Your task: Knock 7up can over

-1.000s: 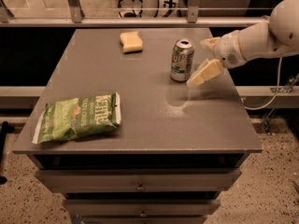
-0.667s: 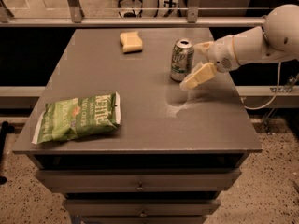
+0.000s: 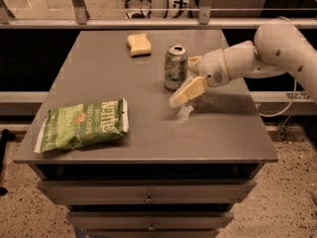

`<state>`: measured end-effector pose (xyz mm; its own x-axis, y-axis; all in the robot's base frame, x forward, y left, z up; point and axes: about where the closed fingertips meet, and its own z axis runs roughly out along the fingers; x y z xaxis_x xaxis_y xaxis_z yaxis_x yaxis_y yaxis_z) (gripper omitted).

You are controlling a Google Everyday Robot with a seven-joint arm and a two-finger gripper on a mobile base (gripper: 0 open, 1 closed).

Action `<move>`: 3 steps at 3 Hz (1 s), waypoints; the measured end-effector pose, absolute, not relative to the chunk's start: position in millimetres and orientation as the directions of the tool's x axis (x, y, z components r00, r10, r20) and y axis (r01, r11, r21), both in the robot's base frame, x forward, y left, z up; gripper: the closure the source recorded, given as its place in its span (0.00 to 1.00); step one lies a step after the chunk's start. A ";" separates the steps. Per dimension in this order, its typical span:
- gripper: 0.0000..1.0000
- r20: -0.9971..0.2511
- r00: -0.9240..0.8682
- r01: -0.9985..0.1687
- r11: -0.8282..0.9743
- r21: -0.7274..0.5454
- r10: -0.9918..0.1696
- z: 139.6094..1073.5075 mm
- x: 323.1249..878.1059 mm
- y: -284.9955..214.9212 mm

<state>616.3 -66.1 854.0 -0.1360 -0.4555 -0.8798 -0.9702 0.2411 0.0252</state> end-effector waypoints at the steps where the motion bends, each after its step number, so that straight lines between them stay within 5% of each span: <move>1: 0.00 -0.897 -0.113 -0.987 0.155 0.050 -0.428 859.5 598.8 -32.2; 3: 0.00 -0.922 -0.014 -1.000 0.007 0.012 -0.386 899.9 564.9 12.1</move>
Offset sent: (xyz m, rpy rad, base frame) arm -0.0562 0.0840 0.0631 0.1105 -0.0580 0.2666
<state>564.9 12.1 899.9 -0.0141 -0.3862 -0.9223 -0.9999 0.0068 0.0125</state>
